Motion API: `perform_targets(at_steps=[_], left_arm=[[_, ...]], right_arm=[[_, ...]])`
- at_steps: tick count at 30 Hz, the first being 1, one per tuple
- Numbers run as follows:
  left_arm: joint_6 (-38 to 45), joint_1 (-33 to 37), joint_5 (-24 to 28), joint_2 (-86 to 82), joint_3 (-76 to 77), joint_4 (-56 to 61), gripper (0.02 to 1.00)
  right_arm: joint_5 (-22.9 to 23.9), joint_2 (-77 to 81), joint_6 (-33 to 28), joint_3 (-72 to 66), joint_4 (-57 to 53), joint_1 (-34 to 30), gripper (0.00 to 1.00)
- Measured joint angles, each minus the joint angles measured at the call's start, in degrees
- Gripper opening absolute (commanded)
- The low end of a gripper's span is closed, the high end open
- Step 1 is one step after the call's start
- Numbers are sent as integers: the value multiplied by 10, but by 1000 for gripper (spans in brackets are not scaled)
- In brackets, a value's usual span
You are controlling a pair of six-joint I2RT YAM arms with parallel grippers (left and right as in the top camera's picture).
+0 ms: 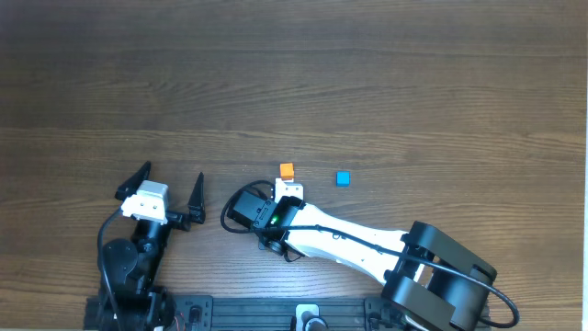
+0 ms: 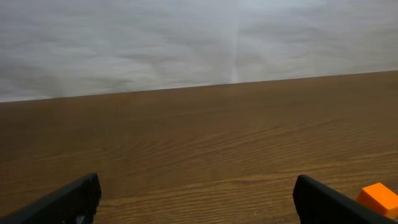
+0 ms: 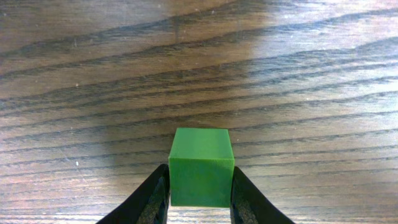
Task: Stack Cubes
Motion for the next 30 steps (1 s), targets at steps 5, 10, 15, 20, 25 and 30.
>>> perform_targets(at_steps=[5,10,15,20,25,30], left_arm=[[0,0,0,0,0,0,998],[0,0,0,0,0,0,1000],[0,0,0,0,0,0,996],[0,0,0,0,0,0,998],[0,0,0,0,0,0,998],[0,0,0,0,0,0,1000]], right_arm=[[0,0,4,0,0,0,266],[0,0,9,0,0,0,220],[0,0,11,2,-4,0,165],[11,-9,10,20,-69,0,156],[33,-45,8,91,-153,0,154],[56,-54,-18,209,-224,-20,148]])
